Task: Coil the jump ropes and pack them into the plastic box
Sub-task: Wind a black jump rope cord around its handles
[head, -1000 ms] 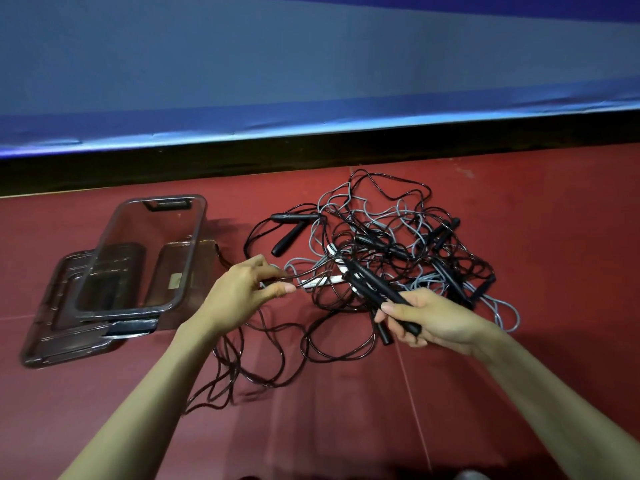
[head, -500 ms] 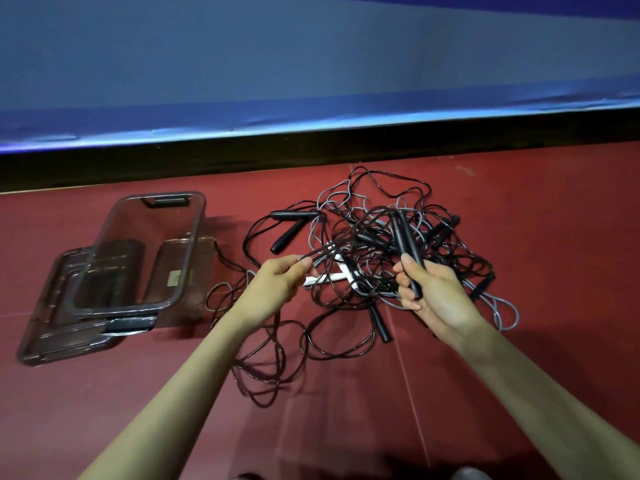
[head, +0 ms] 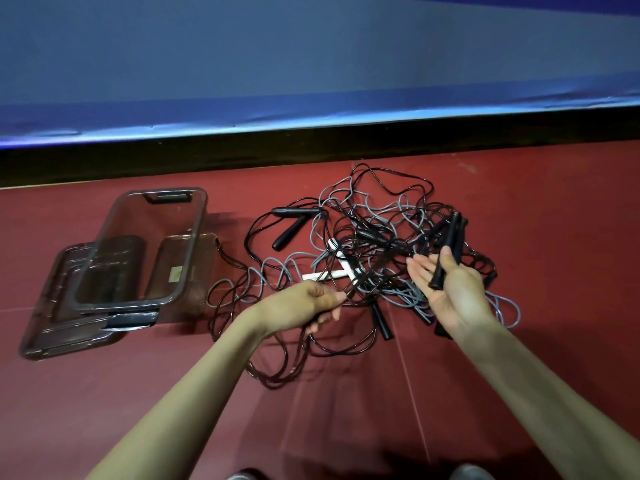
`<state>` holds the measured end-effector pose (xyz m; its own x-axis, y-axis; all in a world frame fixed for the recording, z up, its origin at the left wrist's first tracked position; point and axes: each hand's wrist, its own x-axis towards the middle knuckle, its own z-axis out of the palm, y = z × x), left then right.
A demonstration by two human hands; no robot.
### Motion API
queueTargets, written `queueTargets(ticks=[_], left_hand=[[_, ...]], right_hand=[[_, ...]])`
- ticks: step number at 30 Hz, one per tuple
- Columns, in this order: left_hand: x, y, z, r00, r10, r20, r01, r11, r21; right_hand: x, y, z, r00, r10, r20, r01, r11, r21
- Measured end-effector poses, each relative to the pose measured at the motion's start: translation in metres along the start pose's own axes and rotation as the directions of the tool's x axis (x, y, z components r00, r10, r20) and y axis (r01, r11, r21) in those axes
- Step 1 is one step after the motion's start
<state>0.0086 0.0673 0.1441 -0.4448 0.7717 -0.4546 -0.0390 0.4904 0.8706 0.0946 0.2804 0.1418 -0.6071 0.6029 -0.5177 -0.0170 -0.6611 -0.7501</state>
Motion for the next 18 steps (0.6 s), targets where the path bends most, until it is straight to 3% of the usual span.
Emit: queueTargets(ticks=[4, 10, 14, 18], left_hand=[[-0.002, -0.009, 0.004, 1.000, -0.026, 0.016, 0.025, 0.999, 0.030], [-0.002, -0.011, 0.016, 0.993, -0.071, 0.094, 0.059, 0.990, 0.124], [0.006, -0.006, 0.032, 0.973, -0.087, 0.215, 0.031, 0.967, 0.253], [0.009, -0.006, 0.039, 0.963, -0.088, 0.256, 0.022, 0.968, 0.251]], right_hand=[[-0.003, 0.000, 0.000, 0.991, 0.121, 0.064, -0.119, 0.992, -0.040], [-0.010, -0.002, 0.009, 0.935, 0.328, 0.135, -0.350, 0.916, 0.197], [-0.011, 0.000, 0.011, 0.931, 0.346, 0.115, -0.365, 0.881, 0.301], [-0.012, -0.003, 0.009, 0.947, 0.305, 0.106, -0.322, 0.913, 0.251]])
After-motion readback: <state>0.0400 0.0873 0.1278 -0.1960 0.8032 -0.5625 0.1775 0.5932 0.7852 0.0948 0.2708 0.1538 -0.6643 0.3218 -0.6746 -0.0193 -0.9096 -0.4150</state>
